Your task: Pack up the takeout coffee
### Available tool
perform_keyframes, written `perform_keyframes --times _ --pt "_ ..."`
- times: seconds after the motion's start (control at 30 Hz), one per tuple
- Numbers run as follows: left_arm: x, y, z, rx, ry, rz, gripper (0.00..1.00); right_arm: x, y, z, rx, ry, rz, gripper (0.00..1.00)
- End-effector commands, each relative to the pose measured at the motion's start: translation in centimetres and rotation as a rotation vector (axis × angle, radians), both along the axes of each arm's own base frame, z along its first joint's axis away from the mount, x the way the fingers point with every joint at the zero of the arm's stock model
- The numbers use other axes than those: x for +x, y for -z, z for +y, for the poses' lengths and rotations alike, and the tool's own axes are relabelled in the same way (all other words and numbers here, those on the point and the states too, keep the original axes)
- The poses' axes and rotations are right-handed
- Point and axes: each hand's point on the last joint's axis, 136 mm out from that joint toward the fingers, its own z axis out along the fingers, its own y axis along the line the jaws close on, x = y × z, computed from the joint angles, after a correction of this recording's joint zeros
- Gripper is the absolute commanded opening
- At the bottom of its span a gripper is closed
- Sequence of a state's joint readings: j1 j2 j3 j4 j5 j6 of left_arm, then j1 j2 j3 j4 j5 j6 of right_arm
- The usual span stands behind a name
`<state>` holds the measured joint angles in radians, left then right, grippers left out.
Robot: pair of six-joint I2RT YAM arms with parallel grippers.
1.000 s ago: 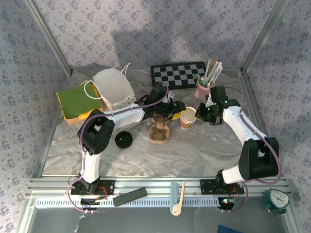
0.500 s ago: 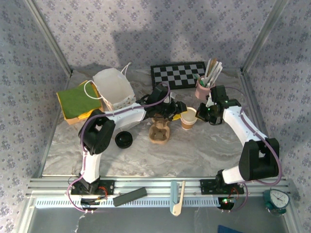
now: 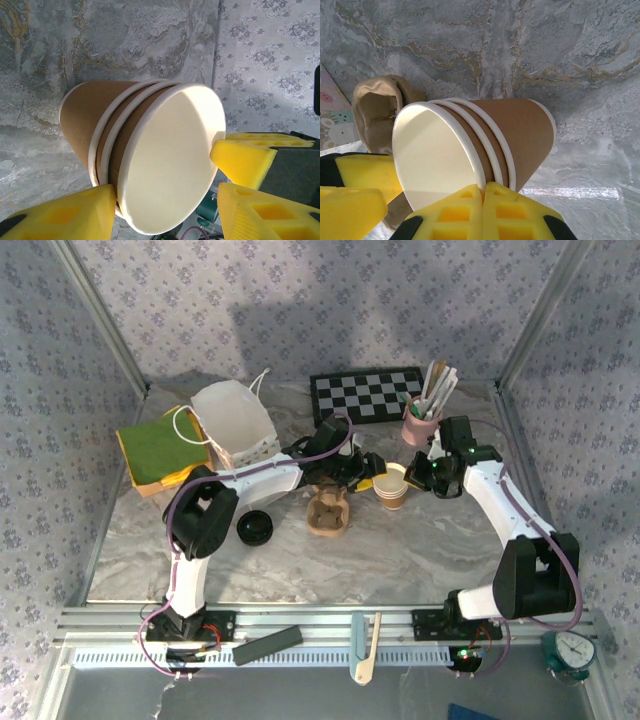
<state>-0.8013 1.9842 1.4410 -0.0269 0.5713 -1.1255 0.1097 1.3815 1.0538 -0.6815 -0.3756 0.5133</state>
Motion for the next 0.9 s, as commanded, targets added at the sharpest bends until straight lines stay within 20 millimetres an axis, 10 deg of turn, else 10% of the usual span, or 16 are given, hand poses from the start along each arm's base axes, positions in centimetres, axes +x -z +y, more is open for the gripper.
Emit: perform_keyframes --times 0.0,0.87 --pt "-0.2 0.2 -0.5 0.015 0.018 -0.010 0.55 0.0 -1.8 0.4 0.039 0.000 -0.028 0.00" --pt "-1.1 2.2 0.1 0.289 0.102 -0.080 0.20 -0.9 0.1 0.5 0.016 -0.010 0.004 0.00"
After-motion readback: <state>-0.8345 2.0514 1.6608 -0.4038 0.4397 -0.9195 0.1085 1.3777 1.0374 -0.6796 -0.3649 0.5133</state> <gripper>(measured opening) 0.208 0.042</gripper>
